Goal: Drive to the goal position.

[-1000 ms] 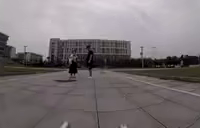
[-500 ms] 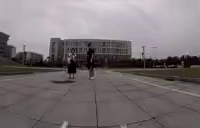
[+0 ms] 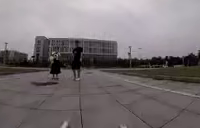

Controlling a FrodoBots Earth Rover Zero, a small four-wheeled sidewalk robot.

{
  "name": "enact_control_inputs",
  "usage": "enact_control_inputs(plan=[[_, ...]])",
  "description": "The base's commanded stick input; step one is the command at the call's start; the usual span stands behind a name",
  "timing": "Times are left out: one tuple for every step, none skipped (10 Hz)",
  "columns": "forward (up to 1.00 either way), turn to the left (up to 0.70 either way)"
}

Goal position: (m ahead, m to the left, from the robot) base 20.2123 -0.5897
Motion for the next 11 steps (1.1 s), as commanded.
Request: enact_control_inputs(plan=[[0.7,0.0],[0.7,0.0],[0.7,0.0],[0.7,0.0],[0.7,0.0],[0.7,0.0],[0.7,0.0],[0.7,0.0],[0.7,0.0],[0.7,0.0],[0.7,0.0]])
